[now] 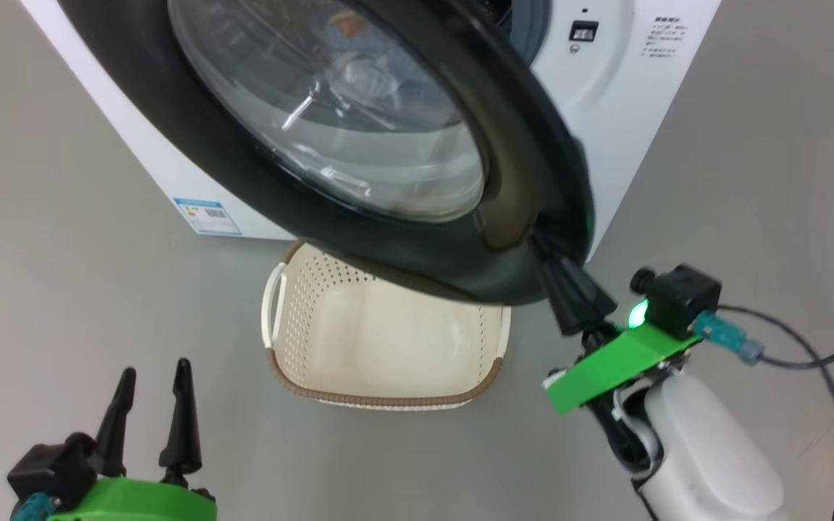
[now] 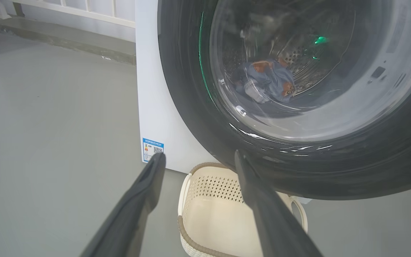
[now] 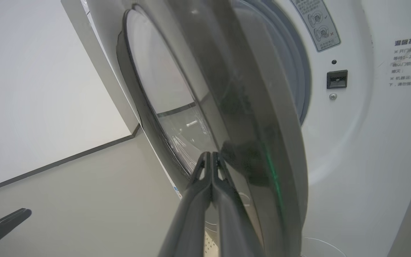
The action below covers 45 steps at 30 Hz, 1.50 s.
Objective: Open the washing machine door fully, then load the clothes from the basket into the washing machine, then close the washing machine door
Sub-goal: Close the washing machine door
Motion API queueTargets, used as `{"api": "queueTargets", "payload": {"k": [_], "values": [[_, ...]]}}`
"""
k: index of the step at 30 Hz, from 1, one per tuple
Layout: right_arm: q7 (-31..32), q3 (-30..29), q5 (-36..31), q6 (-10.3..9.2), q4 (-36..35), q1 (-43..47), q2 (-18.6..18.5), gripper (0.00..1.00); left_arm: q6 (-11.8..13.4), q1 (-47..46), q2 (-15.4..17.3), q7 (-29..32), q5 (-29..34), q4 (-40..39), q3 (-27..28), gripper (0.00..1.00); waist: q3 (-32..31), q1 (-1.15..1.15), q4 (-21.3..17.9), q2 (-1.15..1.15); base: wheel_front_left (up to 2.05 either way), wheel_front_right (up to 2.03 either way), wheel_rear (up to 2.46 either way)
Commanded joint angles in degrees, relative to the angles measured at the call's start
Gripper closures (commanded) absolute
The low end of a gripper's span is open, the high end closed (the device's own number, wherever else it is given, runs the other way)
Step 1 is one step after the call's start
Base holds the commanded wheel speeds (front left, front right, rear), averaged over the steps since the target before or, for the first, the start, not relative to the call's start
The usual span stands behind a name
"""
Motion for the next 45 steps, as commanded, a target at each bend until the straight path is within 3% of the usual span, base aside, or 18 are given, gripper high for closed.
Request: {"api": "queueTargets", "payload": {"k": [1,23,45], "values": [[-0.28,-0.29,-0.61,0.08,-1.10,-2.50,0.69,1.00,-0.15,-2.27,0.59,-0.37,0.62,-1.67,1.69,0.00,0.96,0.00,0.56,-0.01,0.00,0.00,0.00],[-0.28,-13.06,-1.30,0.08,5.02,-16.13,-1.60,1.00,-0.15,-7.74,-0.35,-0.37,0.72,-2.63,-1.07,0.00,7.31,0.00,4.31,-0.01,0.00,0.00,0.00],[-0.28,-20.75,-2.59,0.08,9.37,-26.60,-3.15,1.00,-0.15,-11.05,-0.83,-0.37,0.26,-2.64,-3.19,0.00,11.63,0.00,7.51,-0.01,0.00,0.00,0.00]]}}
